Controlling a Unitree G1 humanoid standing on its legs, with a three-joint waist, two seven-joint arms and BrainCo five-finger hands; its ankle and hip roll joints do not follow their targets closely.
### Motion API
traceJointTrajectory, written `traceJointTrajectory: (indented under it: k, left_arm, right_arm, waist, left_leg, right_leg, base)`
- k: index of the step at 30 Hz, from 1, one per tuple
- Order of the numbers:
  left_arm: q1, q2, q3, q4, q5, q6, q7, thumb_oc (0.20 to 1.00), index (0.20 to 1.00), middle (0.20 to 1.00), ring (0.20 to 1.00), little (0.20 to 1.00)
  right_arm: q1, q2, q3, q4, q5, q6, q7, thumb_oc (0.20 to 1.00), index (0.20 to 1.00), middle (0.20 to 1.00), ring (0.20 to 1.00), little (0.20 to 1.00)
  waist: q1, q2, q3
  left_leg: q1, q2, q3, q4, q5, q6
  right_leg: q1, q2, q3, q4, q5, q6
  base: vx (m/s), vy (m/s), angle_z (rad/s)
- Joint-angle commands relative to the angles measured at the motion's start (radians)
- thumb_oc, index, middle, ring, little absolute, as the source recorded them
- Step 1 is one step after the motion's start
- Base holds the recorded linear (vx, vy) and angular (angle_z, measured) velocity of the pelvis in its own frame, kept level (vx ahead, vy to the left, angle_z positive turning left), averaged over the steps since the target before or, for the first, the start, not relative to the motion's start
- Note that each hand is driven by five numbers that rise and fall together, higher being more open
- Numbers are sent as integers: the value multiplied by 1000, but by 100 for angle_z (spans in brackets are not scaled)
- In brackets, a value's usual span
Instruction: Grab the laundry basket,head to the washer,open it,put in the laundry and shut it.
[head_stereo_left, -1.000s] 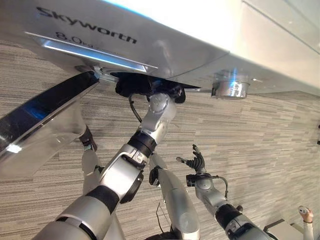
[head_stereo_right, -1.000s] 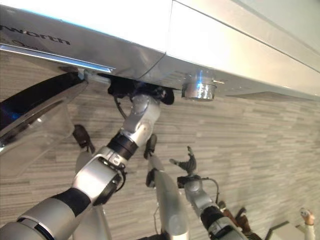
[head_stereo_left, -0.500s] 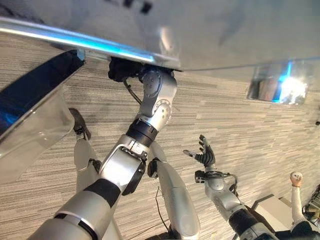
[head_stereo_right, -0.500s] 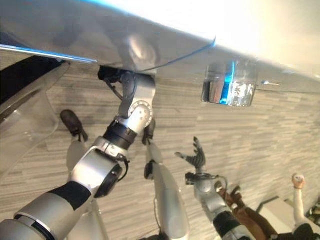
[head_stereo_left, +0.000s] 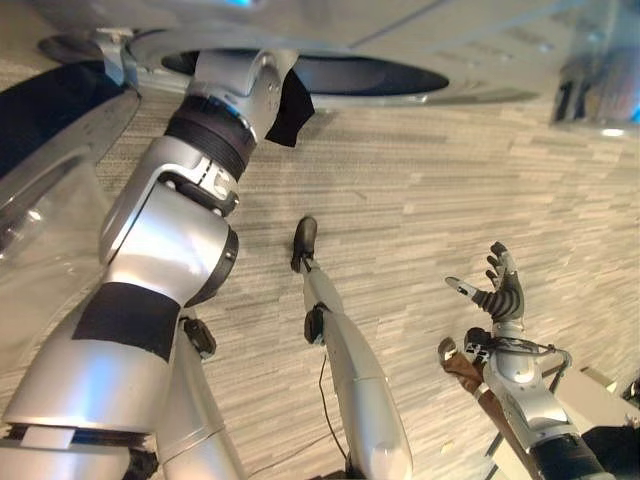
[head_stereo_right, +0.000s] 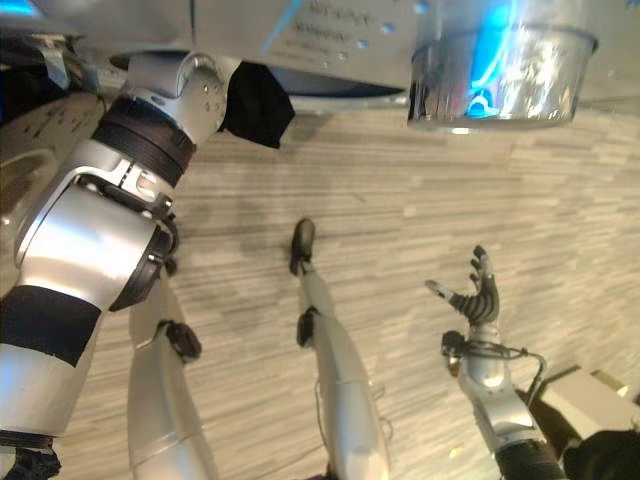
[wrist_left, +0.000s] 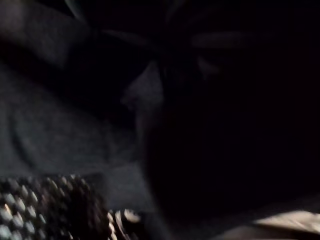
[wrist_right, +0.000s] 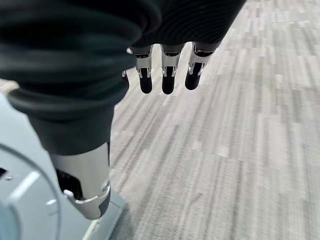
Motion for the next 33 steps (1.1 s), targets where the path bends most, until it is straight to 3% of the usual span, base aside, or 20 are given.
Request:
traceJointTrajectory:
  k: [1, 5, 6, 7, 8, 9, 10, 11, 12, 13, 15, 18, 22, 25, 28, 31, 32, 33]
  left_arm:
    - [-211, -47, 73, -181, -64, -98, -91, 1000, 1000, 1000, 1000, 1000]
    - [-180, -49, -45, -122, 20, 42, -194, 1000, 1000, 1000, 1000, 1000]
    - [-183, -49, -47, -116, 21, 44, -199, 1000, 1000, 1000, 1000, 1000]
    - [-170, -28, -100, -83, 106, 100, -243, 1000, 1000, 1000, 1000, 1000]
    - [-171, -28, -102, -82, 108, 101, -245, 1000, 1000, 1000, 1000, 1000]
    - [-203, 2, -285, 52, 447, 231, -319, 1000, 1000, 1000, 1000, 1000]
    - [-208, 2, -288, 56, 450, 230, -321, 1000, 1000, 1000, 1000, 1000]
    - [-220, 10, -335, 93, 552, 244, -301, 1000, 1000, 1000, 1000, 1000]
    - [-233, 21, -476, 142, 804, 313, -348, 1000, 1000, 1000, 1000, 1000]
    - [-235, 22, -477, 142, 809, 314, -350, 1000, 1000, 1000, 1000, 1000]
    - [-262, 7, -664, 141, 1112, 347, -465, 1000, 1000, 1000, 1000, 1000]
    - [-232, 16, -721, 73, 1186, 347, -510, 1000, 1000, 1000, 1000, 1000]
    - [-250, -1, -726, 60, 1339, 342, -404, 1000, 1000, 1000, 1000, 1000]
    - [-245, -25, -678, 93, 1461, 387, -281, 1000, 1000, 1000, 1000, 1000]
    - [-210, -31, -635, 126, 1501, 417, -229, 1000, 1000, 1000, 1000, 1000]
    - [-76, 30, -519, 83, 1457, 415, -132, 1000, 1000, 1000, 1000, 1000]
    - [-46, -83, -507, 96, 1382, 347, -172, 1000, 1000, 1000, 1000, 1000]
    - [186, -49, -496, -111, 1298, 332, -130, 1000, 1000, 1000, 1000, 1000]
  right_arm:
    - [53, -38, -81, 119, 53, -7, -81, 1000, 1000, 1000, 1000, 1000]
    - [13, 9, -66, 213, 76, 20, -74, 1000, 1000, 1000, 1000, 1000]
    - [9, 12, -64, 217, 77, 18, -74, 1000, 1000, 1000, 1000, 1000]
    - [4, 22, -61, 227, 88, 18, -60, 1000, 1000, 1000, 1000, 1000]
    - [1, 25, -59, 229, 88, 17, -60, 1000, 1000, 1000, 1000, 1000]
    - [-57, 43, -30, 274, 133, 3, -21, 1000, 1000, 1000, 1000, 1000]
    - [-65, 46, -28, 281, 135, -1, -19, 1000, 1000, 1000, 1000, 1000]
    - [-90, 46, -16, 302, 155, -13, -9, 1000, 1000, 1000, 1000, 1000]
    - [-143, 33, 9, 344, 188, -17, 16, 1000, 1000, 1000, 1000, 1000]
    - [-150, 36, 12, 351, 190, -20, 18, 1000, 1000, 1000, 1000, 1000]
    - [-238, 21, 69, 441, 260, -27, 67, 1000, 1000, 1000, 1000, 1000]
    - [-238, 27, 83, 479, 299, -23, 101, 1000, 1000, 1000, 1000, 1000]
    - [-245, 16, 124, 537, 297, -46, 131, 1000, 1000, 1000, 1000, 1000]
    - [-254, 24, 171, 551, 265, -77, 127, 1000, 1000, 1000, 1000, 1000]
    - [-247, 32, 195, 535, 242, -91, 121, 1000, 1000, 1000, 1000, 1000]
    - [-173, 28, 206, 461, 204, -99, 127, 1000, 1000, 1000, 1000, 1000]
    - [-787, 80, 353, 694, 305, -37, 60, 1000, 1000, 1000, 1000, 1000]
    - [-1143, 163, 439, 828, 396, 16, -5, 1000, 1000, 1000, 1000, 1000]
  waist:
    - [-31, 92, 26]
    - [-5, 125, 14]
    - [-6, 123, 14]
    - [4, 132, 16]
    - [4, 130, 17]
    - [22, 144, 25]
    - [21, 141, 29]
    - [24, 141, 31]
    - [31, 144, 33]
    - [30, 141, 36]
    - [36, 141, 41]
    - [38, 139, 42]
    - [41, 133, 35]
    - [32, 116, 38]
    - [24, 103, 41]
    - [26, 92, 43]
    - [100, 126, 40]
    - [225, 175, 35]
  left_leg:
    - [70, 6, -66, -13, -95, -71]
    - [62, 9, -78, -2, -88, -69]
    - [59, 9, -80, -1, -88, -69]
    - [60, 11, -83, 3, -87, -70]
    - [59, 12, -84, 3, -84, -69]
    - [61, 19, -91, 3, -76, -69]
    - [60, 19, -91, 2, -73, -68]
    - [60, 21, -94, 0, -70, -69]
    - [65, 28, -93, -4, -64, -70]
    - [66, 28, -93, -5, -63, -70]
    - [81, 34, -96, -24, -49, -75]
    - [89, 36, -95, -30, -42, -79]
    - [100, 38, -98, -34, -42, -80]
    - [108, 45, -100, -33, -44, -80]
    - [115, 50, -101, -35, -45, -79]
    - [140, 48, -105, -34, -49, -78]
    - [149, 29, -123, -35, -52, -77]
    - [185, 8, -142, -37, -54, -80]
  right_leg:
    - [17, 74, 22, 207, -281, -101]
    - [-5, 84, 18, 254, -298, -116]
    - [-7, 84, 17, 257, -299, -117]
    - [-6, 86, 15, 265, -304, -119]
    - [-7, 87, 14, 264, -302, -120]
    - [-13, 89, 4, 287, -303, -122]
    - [-14, 89, 4, 287, -302, -123]
    - [-15, 90, 2, 290, -302, -125]
    - [-13, 92, -2, 295, -301, -125]
    - [-12, 92, -2, 295, -301, -125]
    - [1, 96, -8, 286, -294, -122]
    - [14, 93, -13, 282, -295, -124]
    - [27, 87, -16, 281, -300, -126]
    - [39, 82, -20, 281, -299, -125]
    - [47, 81, -23, 280, -299, -125]
    - [75, 76, -27, 279, -298, -123]
    - [94, 60, -40, 285, -310, -129]
    - [128, 50, -56, 312, -335, -136]
  base:
    - [-35, 7, 19]
    - [-22, 5, 18]
    - [0, 0, 0]
    - [-15, -6, 3]
    - [-49, -6, 5]
    - [-42, -1, 4]
    - [-44, -10, 1]
    - [0, 0, 0]
    - [0, 0, 0]
    - [-36, 17, 3]
    - [-28, 27, 5]
    - [-20, 40, 7]
    - [-12, 45, 5]
    - [-13, 30, 0]
    - [-14, 35, 0]
    - [0, 0, 0]
    - [63, -119, -3]
    - [63, -130, 0]
